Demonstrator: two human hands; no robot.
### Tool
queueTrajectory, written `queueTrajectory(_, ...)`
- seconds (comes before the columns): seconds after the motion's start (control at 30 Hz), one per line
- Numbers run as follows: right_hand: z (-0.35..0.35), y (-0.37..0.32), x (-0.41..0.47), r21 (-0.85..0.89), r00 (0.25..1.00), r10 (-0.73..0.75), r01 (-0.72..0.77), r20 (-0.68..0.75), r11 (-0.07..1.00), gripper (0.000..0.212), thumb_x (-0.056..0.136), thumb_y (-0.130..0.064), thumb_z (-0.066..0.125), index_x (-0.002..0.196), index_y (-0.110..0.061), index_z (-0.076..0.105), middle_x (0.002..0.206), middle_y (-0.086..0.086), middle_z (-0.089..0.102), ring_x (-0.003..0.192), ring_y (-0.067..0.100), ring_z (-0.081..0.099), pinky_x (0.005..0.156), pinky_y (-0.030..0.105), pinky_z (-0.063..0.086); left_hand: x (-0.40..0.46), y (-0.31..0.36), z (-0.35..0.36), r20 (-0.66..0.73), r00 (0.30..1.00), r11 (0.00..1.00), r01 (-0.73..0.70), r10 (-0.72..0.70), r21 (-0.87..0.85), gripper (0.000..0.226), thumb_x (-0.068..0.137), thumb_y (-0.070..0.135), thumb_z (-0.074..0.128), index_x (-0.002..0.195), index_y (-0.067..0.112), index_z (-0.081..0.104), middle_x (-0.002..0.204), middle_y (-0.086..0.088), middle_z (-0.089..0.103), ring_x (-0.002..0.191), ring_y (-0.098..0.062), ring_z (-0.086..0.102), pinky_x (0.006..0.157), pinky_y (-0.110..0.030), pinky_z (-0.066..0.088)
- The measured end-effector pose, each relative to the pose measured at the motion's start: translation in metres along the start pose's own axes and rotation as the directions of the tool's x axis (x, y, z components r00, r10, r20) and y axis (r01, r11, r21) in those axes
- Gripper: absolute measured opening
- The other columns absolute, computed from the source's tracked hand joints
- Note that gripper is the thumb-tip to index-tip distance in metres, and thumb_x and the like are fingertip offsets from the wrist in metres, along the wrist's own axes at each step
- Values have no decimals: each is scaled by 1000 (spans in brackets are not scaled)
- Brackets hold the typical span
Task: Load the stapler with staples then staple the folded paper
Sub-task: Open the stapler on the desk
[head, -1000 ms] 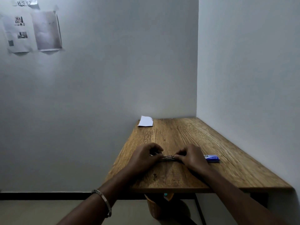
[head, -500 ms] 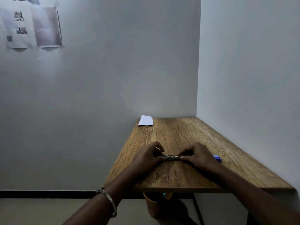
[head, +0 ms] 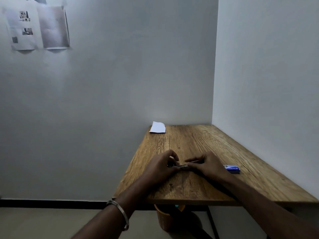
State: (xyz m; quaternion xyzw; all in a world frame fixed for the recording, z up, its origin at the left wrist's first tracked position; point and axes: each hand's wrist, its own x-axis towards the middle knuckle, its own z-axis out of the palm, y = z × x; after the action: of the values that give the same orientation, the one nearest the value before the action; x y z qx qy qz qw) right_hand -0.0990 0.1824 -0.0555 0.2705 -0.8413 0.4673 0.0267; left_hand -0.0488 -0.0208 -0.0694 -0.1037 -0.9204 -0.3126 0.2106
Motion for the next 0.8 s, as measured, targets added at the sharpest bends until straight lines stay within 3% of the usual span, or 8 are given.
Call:
queueTrajectory(0.2,-1,-2,-4,85,966,75,-55,-248,995,9,86,-13,72,93,-18,74,93,-4,72,90,7,65,78,22,50,0,5,0,-23,999,993,-36,39,114,25,85,26,74,102,32,57,103,8,71,93,0,66,82,-25,59)
queueTrajectory(0.3,6,-5,-6,290,902,281,-187,-328,939,10,90,-11,65,83,-17,67,88,4,68,82,15,62,75,32,51,0,7,-3,-50,997,986,-49,58,159,22,85,29,73,101,32,58,105,9,69,91,1,62,76,-17,56)
queueTrajectory(0.4,11,-16,-6,749,803,572,-274,-167,604,11,93,-7,53,92,-2,63,84,14,60,73,20,57,64,30,47,2,13,-3,-107,984,958,-113,145,265,20,87,27,71,103,28,58,101,6,70,82,4,59,65,-8,48)
queueTrajectory(0.5,13,-31,-8,954,751,652,-260,105,146,31,101,-15,43,124,3,51,116,24,60,110,33,60,98,39,49,5,31,-12,-209,910,868,-243,358,432,17,87,20,70,100,21,59,88,2,69,74,-6,61,59,-18,50)
queueTrajectory(0.57,13,-38,-13,970,747,626,-230,224,-73,41,103,-23,38,133,5,45,128,28,55,123,40,55,109,46,44,8,43,-19,-190,777,689,-381,600,616,14,84,15,71,94,19,63,80,2,69,72,-11,62,57,-16,43)
queueTrajectory(0.63,13,-46,-16,963,760,592,-191,269,-192,45,102,-25,33,129,9,46,115,28,57,116,42,57,107,47,45,8,52,-19,-46,644,467,-502,764,729,11,84,14,68,94,17,65,88,1,72,81,-14,65,63,-20,49)
queueTrajectory(0.7,14,-58,-15,961,729,628,-169,271,-218,40,97,-25,34,111,8,53,96,23,56,94,35,58,90,38,52,4,54,-12,91,574,331,-586,814,739,14,86,15,63,100,16,63,102,-1,73,92,-16,66,71,-26,55)
queueTrajectory(0.8,18,-70,-9,951,745,608,-121,276,-284,35,94,-21,32,101,5,55,85,20,57,75,30,58,62,35,48,2,49,-9,104,580,329,-591,808,736,22,82,16,68,104,15,63,108,-2,73,96,-18,66,73,-28,56)
